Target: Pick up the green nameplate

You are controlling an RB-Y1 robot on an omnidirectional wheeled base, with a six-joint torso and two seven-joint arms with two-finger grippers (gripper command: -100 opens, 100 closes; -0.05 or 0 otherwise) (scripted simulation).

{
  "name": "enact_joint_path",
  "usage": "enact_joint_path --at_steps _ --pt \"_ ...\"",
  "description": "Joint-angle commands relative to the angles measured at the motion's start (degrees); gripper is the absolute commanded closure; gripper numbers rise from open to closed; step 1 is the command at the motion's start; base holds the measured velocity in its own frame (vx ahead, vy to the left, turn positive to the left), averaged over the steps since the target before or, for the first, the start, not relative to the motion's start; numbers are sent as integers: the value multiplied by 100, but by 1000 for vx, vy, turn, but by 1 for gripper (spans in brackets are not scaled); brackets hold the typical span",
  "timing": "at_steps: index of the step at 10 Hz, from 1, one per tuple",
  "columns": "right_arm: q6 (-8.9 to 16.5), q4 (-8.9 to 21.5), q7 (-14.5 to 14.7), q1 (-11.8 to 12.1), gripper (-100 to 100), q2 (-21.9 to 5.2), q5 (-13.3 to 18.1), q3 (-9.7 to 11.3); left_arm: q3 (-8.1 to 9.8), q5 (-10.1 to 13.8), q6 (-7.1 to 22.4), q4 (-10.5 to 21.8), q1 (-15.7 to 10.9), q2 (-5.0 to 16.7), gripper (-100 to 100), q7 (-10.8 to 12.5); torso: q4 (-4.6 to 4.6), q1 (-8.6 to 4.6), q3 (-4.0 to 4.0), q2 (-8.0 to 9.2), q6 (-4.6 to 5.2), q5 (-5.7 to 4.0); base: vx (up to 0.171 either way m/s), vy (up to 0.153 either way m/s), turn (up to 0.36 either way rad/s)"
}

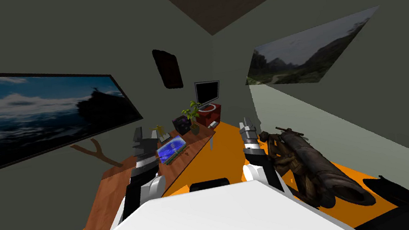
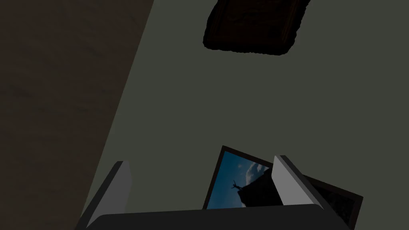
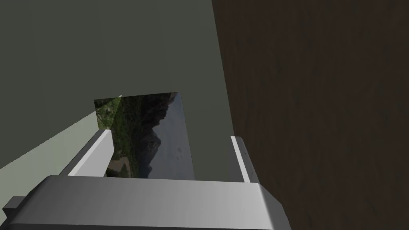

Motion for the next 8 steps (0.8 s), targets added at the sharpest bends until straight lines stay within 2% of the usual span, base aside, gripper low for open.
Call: enact_joint_path --at_steps 1,5,6,8 --pt "0 0 0 0 0 0 0 0 23 5 154 255 -102 221 -100 39 0 0 0 0 0 0 7 -36 52" --pt "0 0 0 0 0 1 0 0 78 25 533 923 -379 552 -100 129 -3 -20 -9 -15 0 -4 30 -57 37" --pt "0 0 0 0 0 0 0 0 78 25 533 923 -379 552 -100 129 -3 -21 -8 -14 0 -4 22 -30 11" --pt "0 0 0 0 0 0 0 0 113 44 788 1325 -576 714 -100 186 -3 -7 -7 -13 0 -2 31 -25 27"
